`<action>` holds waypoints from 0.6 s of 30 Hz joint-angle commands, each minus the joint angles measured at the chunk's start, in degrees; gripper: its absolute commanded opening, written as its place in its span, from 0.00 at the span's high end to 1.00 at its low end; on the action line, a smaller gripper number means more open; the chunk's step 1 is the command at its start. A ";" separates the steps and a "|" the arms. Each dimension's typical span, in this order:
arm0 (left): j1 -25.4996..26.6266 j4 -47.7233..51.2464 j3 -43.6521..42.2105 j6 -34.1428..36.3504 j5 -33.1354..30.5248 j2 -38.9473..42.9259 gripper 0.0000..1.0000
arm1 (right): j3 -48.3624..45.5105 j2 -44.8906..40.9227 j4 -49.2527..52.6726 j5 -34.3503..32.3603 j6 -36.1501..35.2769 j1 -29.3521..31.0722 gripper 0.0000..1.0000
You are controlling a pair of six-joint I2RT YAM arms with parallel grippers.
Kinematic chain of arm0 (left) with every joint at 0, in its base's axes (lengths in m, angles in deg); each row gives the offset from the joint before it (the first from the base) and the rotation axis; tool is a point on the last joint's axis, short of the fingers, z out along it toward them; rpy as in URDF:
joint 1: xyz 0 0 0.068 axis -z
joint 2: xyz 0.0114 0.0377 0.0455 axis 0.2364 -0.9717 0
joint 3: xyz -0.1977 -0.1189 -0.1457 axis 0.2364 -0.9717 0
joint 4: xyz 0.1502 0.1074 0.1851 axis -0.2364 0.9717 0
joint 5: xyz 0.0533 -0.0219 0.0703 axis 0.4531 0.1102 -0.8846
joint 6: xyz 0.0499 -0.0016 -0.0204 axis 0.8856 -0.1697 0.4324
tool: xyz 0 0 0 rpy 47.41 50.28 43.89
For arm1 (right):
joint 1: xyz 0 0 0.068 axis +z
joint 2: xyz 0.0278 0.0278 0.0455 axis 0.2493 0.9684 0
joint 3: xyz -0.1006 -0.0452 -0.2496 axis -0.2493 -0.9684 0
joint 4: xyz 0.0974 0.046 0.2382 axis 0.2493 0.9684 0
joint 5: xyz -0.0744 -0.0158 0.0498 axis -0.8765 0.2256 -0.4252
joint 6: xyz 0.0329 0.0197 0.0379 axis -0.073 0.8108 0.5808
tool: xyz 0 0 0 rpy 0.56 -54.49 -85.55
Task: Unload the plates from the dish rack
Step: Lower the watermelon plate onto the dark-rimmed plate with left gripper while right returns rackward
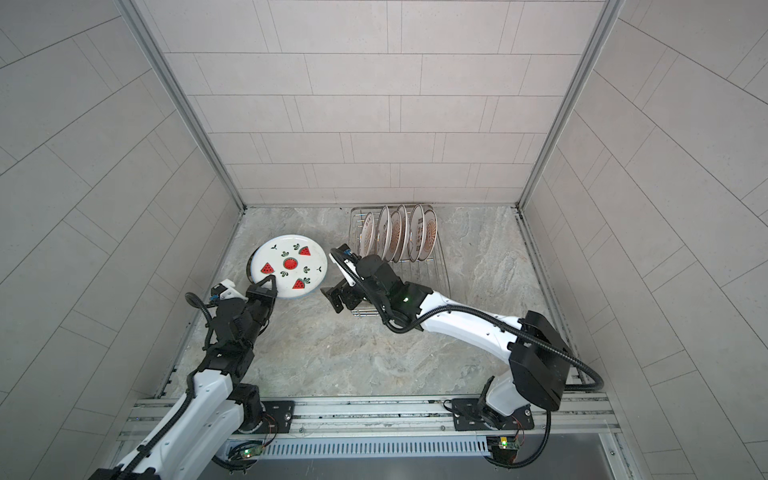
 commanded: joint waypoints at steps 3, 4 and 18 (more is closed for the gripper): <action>-4.07 -4.98 0.95 -1.33 -1.92 0.01 1.00 | 5.50 5.64 1.97 -0.96 -1.39 0.77 0.00; -4.68 -5.33 0.85 -1.50 -2.00 -0.73 1.00 | 6.47 6.93 2.27 -0.96 -1.59 0.87 0.00; -9.05 -11.41 0.29 -1.18 -0.80 -10.57 1.00 | 20.82 21.36 8.21 0.06 -2.81 0.97 0.00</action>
